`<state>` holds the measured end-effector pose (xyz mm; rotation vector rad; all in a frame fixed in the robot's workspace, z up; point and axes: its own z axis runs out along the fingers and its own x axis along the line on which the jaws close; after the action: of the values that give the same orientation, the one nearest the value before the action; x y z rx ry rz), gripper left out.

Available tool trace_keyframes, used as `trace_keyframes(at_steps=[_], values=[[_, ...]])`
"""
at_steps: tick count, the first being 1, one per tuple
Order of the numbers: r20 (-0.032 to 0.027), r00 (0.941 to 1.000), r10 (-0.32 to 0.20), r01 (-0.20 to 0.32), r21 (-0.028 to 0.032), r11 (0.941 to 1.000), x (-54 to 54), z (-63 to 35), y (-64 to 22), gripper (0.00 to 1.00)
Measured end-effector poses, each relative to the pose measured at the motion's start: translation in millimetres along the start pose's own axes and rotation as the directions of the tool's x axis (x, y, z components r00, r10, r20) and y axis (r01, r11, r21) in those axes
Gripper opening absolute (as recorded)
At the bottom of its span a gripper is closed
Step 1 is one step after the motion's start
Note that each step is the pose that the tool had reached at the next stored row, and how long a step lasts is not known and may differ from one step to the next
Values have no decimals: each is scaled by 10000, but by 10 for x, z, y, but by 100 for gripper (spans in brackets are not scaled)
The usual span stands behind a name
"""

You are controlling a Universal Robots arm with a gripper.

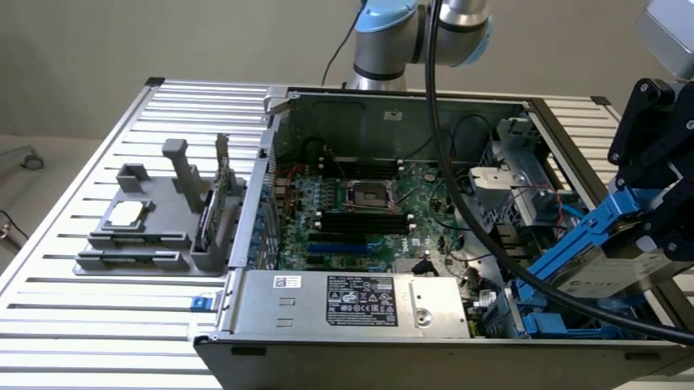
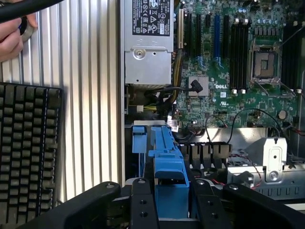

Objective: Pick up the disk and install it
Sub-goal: 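Insert the disk into the insertion slot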

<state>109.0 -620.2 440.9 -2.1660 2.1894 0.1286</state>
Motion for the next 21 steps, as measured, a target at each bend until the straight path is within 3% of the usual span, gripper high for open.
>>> trace_keyframes(at_steps=[21], values=[[-4,9999,-119,119,33,9999,7,112,-4,33]])
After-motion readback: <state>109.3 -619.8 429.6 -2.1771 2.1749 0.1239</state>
